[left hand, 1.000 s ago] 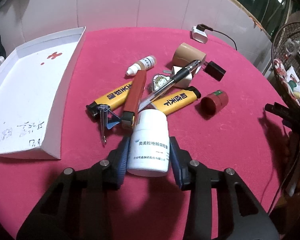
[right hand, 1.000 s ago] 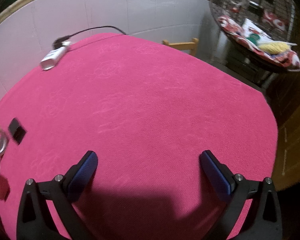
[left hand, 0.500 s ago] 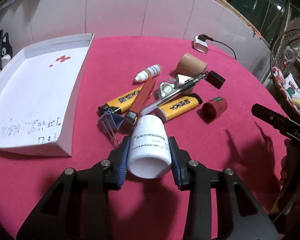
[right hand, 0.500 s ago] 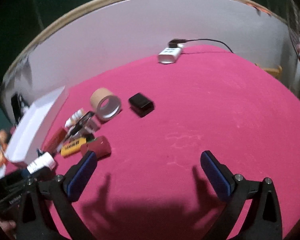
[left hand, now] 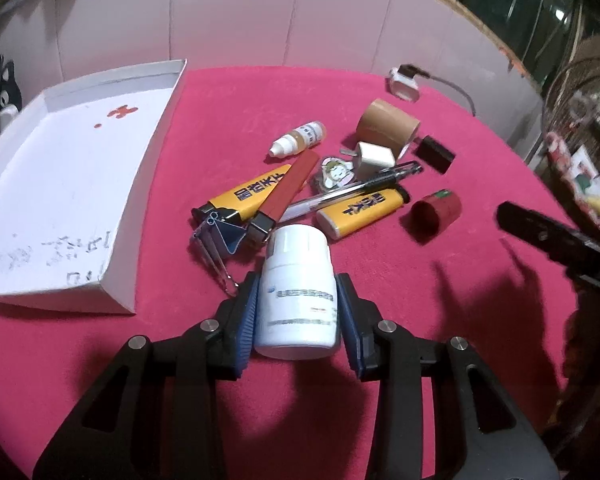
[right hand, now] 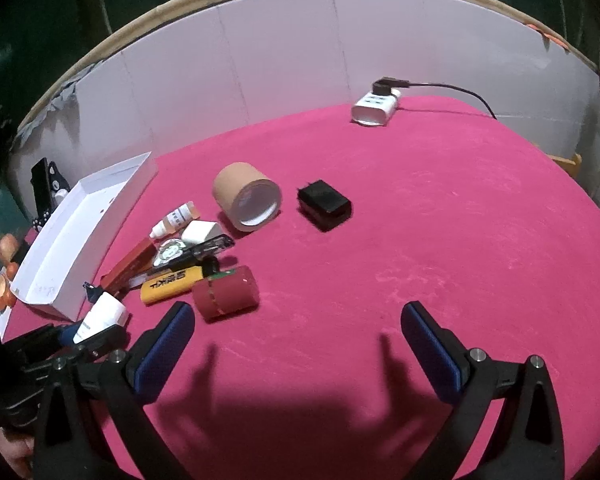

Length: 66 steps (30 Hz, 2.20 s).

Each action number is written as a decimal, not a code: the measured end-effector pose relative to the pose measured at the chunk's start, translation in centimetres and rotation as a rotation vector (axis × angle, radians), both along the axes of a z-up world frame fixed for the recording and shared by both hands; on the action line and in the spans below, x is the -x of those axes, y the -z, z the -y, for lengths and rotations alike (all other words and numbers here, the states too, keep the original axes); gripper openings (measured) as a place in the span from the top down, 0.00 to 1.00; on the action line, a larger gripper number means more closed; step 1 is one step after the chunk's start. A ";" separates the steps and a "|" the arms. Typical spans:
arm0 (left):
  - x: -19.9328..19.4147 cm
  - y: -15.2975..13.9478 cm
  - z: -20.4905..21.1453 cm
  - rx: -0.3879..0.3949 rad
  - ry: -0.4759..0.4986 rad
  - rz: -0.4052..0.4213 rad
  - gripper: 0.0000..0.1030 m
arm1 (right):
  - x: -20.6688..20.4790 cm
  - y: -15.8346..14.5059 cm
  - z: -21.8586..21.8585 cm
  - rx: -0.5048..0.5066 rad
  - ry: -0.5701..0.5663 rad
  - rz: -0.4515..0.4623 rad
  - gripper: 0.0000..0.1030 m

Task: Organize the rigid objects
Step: 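Grasp the red cylindrical can with the right gripper while the left gripper holds the bottle, then carry the bottle and can into the white tray and open both grippers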

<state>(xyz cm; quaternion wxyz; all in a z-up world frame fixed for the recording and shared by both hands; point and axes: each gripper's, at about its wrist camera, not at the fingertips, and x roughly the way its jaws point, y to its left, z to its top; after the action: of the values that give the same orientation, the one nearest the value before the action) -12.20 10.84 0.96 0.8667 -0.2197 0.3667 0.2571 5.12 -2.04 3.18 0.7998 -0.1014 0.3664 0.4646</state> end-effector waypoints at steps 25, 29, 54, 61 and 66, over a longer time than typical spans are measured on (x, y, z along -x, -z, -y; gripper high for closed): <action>1.6 -1.6 0.5 -0.064 -0.018 0.052 0.65 | 2.6 2.5 -6.3 0.154 -0.193 0.073 0.61; 1.9 -2.5 0.7 -0.093 -0.022 0.066 0.65 | 2.9 1.4 -5.2 0.102 -0.188 0.063 0.61; 9.1 -11.4 -2.6 -0.376 -0.247 0.128 0.65 | 11.5 -10.2 -5.3 -0.267 -0.275 0.277 0.61; 10.8 -12.9 -3.6 -0.419 -0.279 0.118 0.65 | 12.9 -12.0 -6.6 -0.302 -0.297 0.293 0.61; 11.9 -13.7 -4.7 -0.433 -0.300 0.111 0.65 | 14.1 -12.7 -7.9 -0.310 -0.325 0.300 0.61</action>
<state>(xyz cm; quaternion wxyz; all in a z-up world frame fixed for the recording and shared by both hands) -24.12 15.58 14.66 0.8645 -0.0947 0.2183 0.4428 -8.94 5.88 15.92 0.7660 -0.1029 0.1472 0.6172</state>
